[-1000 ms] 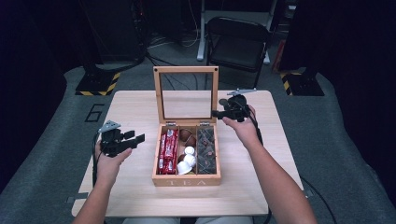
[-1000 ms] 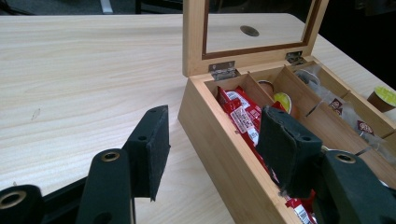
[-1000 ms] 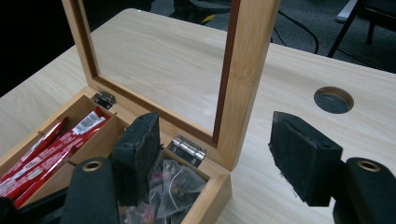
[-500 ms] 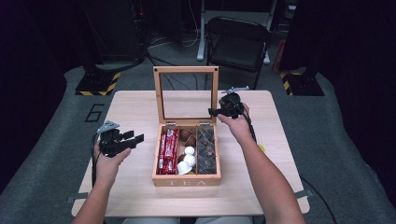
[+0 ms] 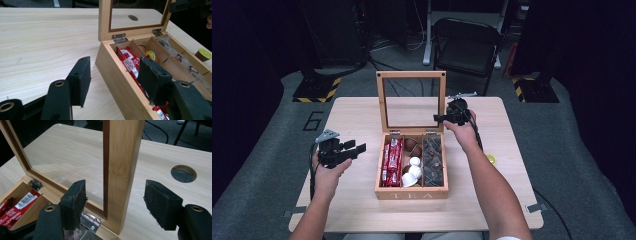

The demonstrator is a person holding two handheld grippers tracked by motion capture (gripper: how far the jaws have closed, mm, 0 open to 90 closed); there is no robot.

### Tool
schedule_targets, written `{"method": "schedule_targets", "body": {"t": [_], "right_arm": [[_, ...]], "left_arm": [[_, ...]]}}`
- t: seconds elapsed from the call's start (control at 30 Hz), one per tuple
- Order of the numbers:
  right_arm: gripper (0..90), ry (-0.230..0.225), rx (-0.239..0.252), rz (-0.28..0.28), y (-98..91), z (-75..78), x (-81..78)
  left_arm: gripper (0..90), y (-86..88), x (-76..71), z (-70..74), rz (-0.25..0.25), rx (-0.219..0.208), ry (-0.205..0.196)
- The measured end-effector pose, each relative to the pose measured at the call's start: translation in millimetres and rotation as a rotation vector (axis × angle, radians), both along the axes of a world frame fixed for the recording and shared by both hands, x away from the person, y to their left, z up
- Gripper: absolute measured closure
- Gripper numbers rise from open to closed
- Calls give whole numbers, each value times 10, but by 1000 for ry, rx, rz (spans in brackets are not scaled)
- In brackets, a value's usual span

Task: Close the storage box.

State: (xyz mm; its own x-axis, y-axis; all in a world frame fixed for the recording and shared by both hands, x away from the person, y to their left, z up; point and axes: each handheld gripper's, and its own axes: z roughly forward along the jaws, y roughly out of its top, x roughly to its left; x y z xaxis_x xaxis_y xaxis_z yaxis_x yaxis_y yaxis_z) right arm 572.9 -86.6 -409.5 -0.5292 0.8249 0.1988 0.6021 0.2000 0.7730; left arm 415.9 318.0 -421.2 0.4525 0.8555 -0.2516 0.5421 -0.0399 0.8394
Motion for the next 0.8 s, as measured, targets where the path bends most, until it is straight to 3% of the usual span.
{"method": "schedule_targets", "body": {"t": [0.37,0.43,0.67,0.8], "right_arm": [[336,-10,-28,46,143,9,24],[328,-12,-57,50,176,21,31],[343,-5,-35,52,158,31,55],[345,-23,-33,50,159,56,74]], "left_arm": [[439,17,-7,5,1,-6,-2],[439,18,-10,0,2,-5,-2],[439,36,-27,-2,7,-3,0],[440,45,-39,-3,10,-2,-3]]}}
